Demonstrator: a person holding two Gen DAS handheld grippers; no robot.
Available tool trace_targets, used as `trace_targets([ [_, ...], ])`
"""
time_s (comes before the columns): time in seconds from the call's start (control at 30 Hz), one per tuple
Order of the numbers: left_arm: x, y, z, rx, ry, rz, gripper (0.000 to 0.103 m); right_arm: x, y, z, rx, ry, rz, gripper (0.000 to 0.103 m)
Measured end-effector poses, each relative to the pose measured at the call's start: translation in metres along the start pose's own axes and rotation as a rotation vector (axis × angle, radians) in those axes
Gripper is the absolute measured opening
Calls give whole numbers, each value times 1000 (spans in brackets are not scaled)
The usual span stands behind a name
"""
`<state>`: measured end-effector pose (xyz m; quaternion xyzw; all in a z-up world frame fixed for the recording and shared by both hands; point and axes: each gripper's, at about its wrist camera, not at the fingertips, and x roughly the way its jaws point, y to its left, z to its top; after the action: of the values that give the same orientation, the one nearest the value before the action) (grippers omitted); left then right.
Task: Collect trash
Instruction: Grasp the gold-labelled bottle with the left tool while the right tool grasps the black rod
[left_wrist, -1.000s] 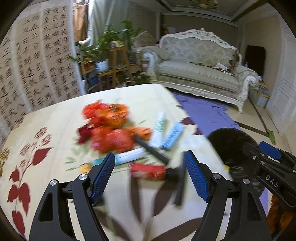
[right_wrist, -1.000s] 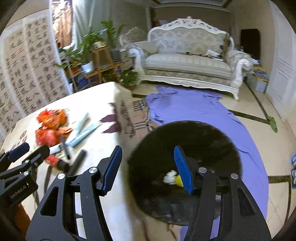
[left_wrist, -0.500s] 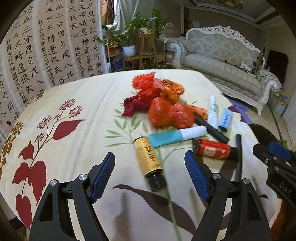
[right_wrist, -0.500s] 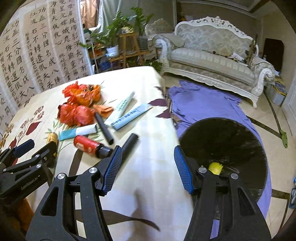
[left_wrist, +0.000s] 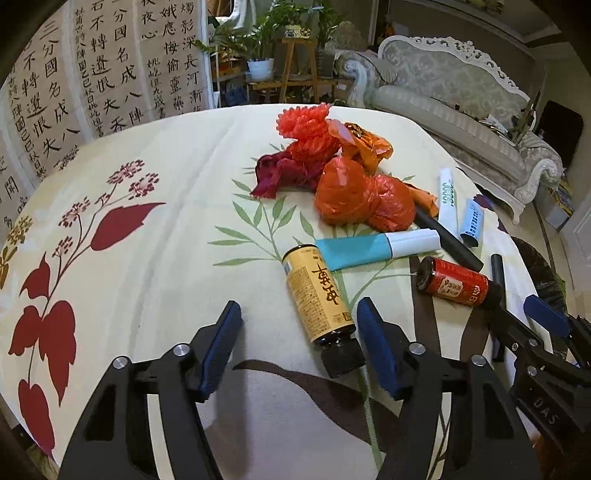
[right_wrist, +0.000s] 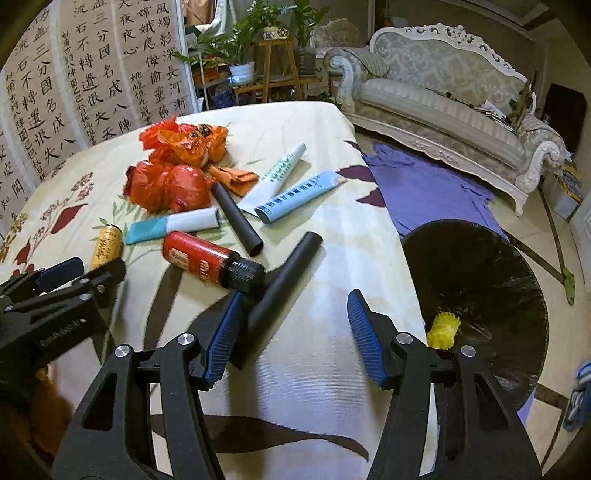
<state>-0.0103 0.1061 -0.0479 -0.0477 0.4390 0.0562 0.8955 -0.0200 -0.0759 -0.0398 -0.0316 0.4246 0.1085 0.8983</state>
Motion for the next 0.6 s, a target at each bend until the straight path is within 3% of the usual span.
trace_targets([
  [0.17, -2, 2, 0, 13, -3, 7, 53, 0, -8, -1, 9, -3, -12, 57],
  [0.4, -3, 4, 0, 0, -4, 0, 52, 2, -17, 3, 28, -6, -14, 57],
  [0.6, 1, 7, 6, -14, -4, -11, 52, 5, -19, 6, 18, -9, -25, 46],
])
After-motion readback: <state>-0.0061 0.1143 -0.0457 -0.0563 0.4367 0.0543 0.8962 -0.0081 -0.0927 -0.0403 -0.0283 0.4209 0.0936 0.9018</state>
